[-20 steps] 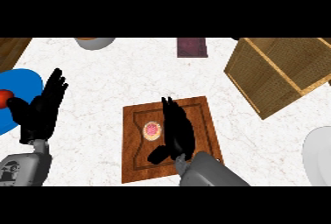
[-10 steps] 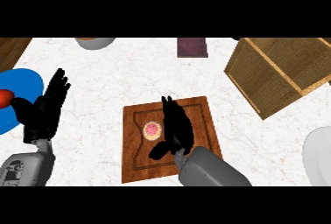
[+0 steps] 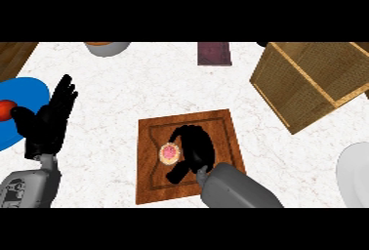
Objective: Pick the cupcake from the cutting board and place it in the basket
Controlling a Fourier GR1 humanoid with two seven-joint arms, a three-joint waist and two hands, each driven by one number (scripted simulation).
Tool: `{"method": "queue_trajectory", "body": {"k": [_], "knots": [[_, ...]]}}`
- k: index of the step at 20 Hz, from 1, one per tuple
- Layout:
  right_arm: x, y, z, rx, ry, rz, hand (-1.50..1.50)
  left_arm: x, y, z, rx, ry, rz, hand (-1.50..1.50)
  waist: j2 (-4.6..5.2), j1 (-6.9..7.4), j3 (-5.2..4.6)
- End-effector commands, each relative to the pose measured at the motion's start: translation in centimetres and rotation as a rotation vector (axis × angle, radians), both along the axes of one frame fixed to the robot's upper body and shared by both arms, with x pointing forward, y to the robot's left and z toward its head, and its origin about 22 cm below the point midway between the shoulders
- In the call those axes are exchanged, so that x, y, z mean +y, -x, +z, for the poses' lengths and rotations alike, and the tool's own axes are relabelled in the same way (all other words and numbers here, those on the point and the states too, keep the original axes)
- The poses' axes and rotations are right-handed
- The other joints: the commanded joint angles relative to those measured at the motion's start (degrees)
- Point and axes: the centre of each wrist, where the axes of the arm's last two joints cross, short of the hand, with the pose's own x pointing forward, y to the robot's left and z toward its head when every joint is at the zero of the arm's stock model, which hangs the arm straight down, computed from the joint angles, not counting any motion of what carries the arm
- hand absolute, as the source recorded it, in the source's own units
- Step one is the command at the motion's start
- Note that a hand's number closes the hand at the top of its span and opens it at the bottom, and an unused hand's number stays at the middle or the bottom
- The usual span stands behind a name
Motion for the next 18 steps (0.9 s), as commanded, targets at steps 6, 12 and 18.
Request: {"method": "queue_trajectory", "body": {"k": [6, 12, 18], "knots": [[0.6, 1.5, -2.4, 0.032, -0.018, 0.028, 1.50, -1.1, 0.1, -0.7, 0.005, 0.014, -0.003, 0.00, 0.85, 0.50, 0.18], [-0.5, -2.2, -1.6, -0.011, -0.087, -0.256, 1.50, -1.5, -0.5, -1.0, -0.008, 0.015, -0.056, 0.00, 1.63, 2.42, 0.20], [-2.6, -6.7, -0.1, -0.134, -0.204, -0.603, 1.50, -1.3, -1.1, 0.1, -0.034, 0.006, -0.077, 0.00, 2.50, 4.18, 0.30]]}}
